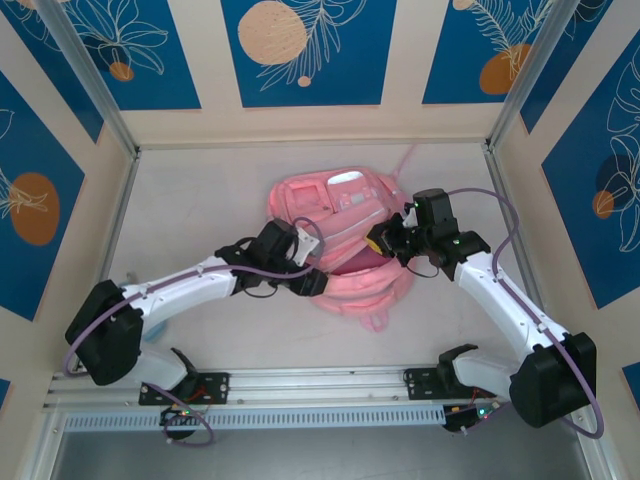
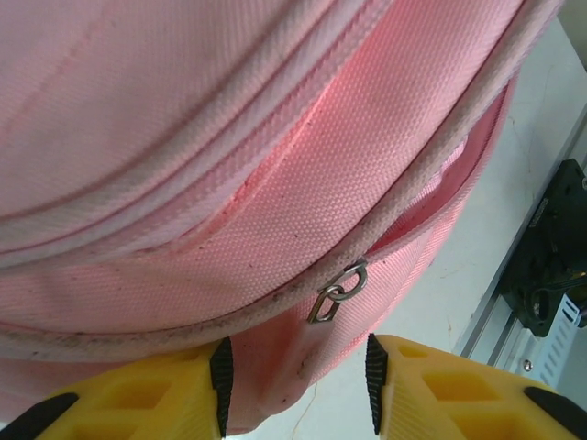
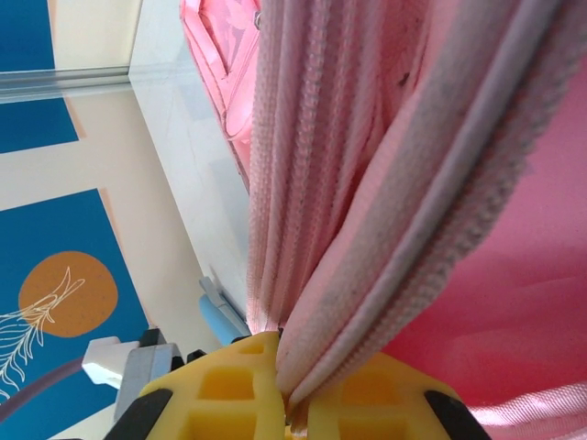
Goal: Pack the student bag
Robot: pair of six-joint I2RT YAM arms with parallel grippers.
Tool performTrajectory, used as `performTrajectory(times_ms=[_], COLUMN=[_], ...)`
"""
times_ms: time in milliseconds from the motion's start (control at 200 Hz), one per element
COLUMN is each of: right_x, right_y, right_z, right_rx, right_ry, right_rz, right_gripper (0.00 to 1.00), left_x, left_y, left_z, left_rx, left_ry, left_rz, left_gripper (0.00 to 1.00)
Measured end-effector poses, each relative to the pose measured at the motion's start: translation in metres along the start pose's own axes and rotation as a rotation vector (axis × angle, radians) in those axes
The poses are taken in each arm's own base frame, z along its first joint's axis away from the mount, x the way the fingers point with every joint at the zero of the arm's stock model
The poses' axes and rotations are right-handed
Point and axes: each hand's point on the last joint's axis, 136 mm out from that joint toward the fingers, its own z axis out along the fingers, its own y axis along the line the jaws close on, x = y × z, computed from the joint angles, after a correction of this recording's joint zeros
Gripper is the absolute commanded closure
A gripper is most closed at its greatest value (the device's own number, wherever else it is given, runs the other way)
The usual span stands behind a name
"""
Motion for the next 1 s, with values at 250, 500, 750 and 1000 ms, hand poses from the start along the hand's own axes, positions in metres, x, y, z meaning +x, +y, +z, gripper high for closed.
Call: performTrajectory(times_ms=[250,500,750,1000], right_x=[0.000,-0.002,-0.005,-0.003], right_y=[0.000,-0.007,-0.012,-0.017], right_z=[0.000,-0.002,-0.008,-0.008], right_rx=[0.000,0.039,0.087,0.107], right_ry=[0.000,-0.017,-0.045,-0.039], right_rz=[0.000,0.010,0.008,0.009], right_gripper=[1.00,1.00,1.00,1.00], left_x=[0.000,0.001,0.009,0.006], left_y=[0.001,0.007,0.031,0.061], left_z=[0.004,-0.006,-0.023,-0.034], left_rx=[-0.013,-0.085,-0.238,-0.353], left_ry=[-0.002,-0.017,-0.003,0.000], left_rz=[0.005,0.035,0.053,0.042], left_gripper=[0.97,1.00,1.00,1.00])
